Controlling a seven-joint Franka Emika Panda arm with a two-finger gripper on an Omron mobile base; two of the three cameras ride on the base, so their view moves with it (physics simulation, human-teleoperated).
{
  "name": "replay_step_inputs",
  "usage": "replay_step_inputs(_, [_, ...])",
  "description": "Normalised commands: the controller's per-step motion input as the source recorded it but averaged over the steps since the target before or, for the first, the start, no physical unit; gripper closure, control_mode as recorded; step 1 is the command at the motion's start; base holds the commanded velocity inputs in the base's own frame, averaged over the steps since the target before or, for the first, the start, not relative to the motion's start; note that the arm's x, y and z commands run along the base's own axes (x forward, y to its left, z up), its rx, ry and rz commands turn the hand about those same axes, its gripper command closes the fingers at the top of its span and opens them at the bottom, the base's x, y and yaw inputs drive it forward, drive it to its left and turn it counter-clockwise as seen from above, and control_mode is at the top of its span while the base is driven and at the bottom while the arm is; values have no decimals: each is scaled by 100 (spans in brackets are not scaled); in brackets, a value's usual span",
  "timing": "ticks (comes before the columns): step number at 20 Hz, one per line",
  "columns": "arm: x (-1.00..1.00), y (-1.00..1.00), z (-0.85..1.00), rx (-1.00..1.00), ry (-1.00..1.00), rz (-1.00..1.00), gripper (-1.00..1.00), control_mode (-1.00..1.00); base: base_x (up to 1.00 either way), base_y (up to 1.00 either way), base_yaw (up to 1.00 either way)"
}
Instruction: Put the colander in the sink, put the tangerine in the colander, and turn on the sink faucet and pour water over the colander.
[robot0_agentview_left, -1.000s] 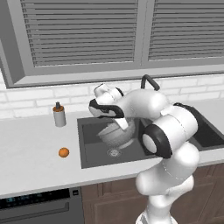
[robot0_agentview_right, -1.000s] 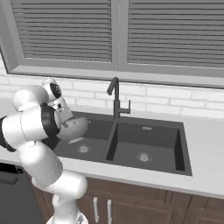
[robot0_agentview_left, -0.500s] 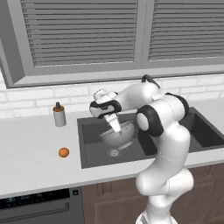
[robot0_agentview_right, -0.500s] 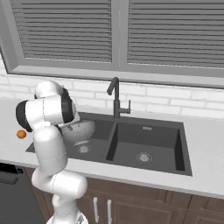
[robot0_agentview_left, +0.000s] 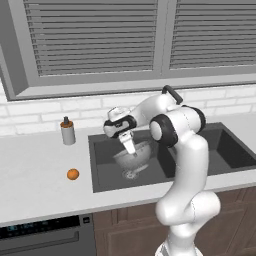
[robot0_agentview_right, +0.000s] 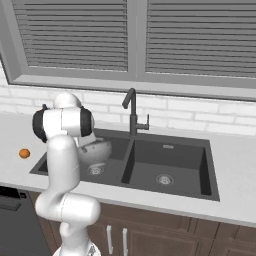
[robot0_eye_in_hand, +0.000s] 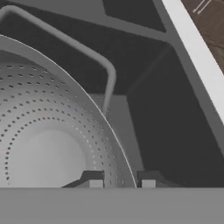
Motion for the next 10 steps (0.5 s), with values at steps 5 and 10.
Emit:
replay_step_inputs(5, [19, 0, -52, 0, -24, 0, 100, -100, 0, 0, 0])
replay_step_inputs(10, [17, 0, -56, 4, -28, 0, 100, -100, 0, 0, 0])
